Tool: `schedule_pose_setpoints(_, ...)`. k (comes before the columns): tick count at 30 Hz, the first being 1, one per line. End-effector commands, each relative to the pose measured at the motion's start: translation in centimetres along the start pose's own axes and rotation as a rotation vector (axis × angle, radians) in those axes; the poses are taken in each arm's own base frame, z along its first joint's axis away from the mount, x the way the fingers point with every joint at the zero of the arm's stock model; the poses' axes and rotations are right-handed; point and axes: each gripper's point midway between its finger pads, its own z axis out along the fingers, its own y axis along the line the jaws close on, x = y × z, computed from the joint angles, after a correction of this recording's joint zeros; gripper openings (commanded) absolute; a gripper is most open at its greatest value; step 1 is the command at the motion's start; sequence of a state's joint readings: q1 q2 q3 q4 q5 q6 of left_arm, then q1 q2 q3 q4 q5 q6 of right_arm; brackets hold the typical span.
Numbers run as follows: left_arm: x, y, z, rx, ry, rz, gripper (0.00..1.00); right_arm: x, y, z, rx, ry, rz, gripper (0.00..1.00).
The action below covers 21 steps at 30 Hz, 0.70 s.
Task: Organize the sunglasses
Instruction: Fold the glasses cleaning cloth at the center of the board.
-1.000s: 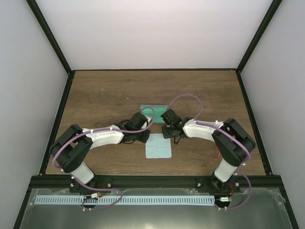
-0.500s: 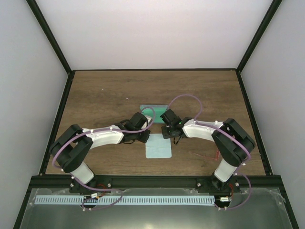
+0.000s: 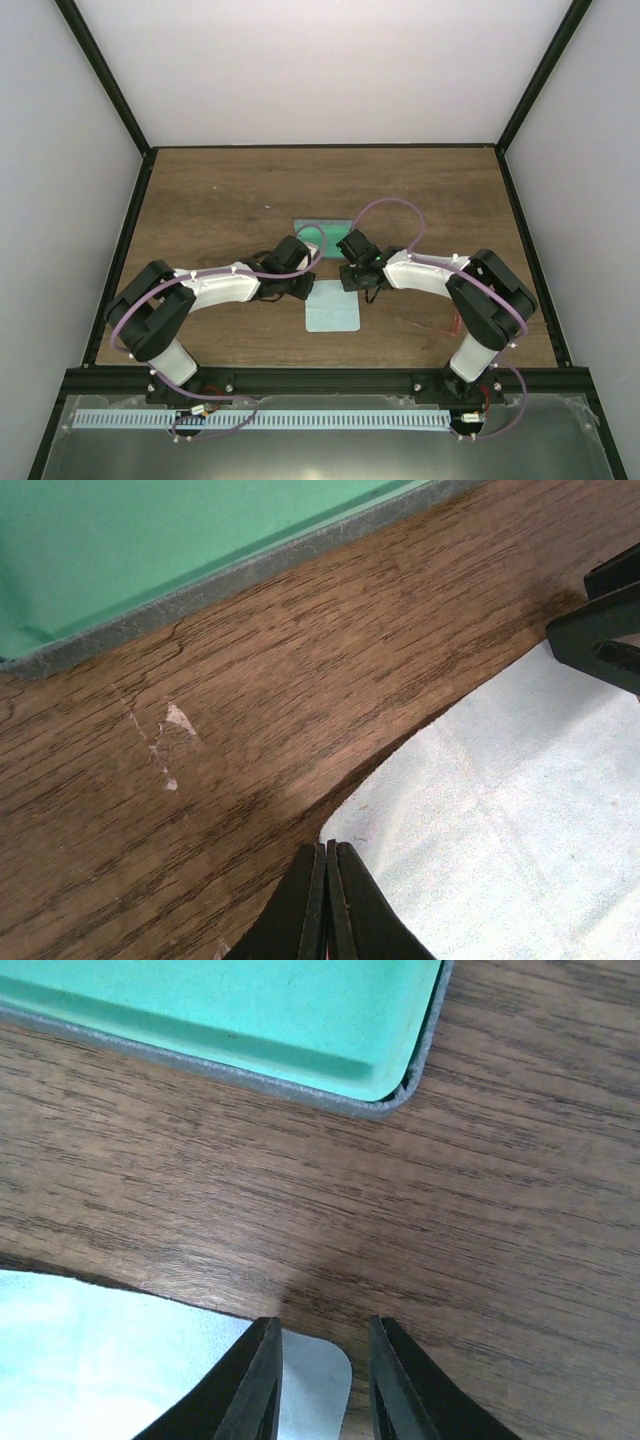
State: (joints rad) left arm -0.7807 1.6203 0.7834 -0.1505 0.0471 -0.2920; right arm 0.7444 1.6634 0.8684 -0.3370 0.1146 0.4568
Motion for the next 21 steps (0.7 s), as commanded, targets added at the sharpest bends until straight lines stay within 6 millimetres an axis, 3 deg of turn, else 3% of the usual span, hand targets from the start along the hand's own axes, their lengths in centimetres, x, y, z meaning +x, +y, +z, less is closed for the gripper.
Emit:
schedule_pose_setpoints(1, 0.12, -0.22, 0.43, 0.007, 0.007, 0.001, 0.04, -0.45, 0.42, -0.93, 0.002, -0.021, -0.013, 0.26)
schedule_pose_setpoints(15, 0.11, -0.14, 0.45, 0.004, 0.008, -0.001, 0.04, 0.33, 0.6, -0.31, 0.013, 0.012, -0.036, 0.21)
schedule_pose_setpoints(21, 0.12, -0.22, 0.4, 0.005, 0.008, 0.001, 0.04, 0.32, 0.73, -0.14, 0.013, 0.014, -0.041, 0.07)
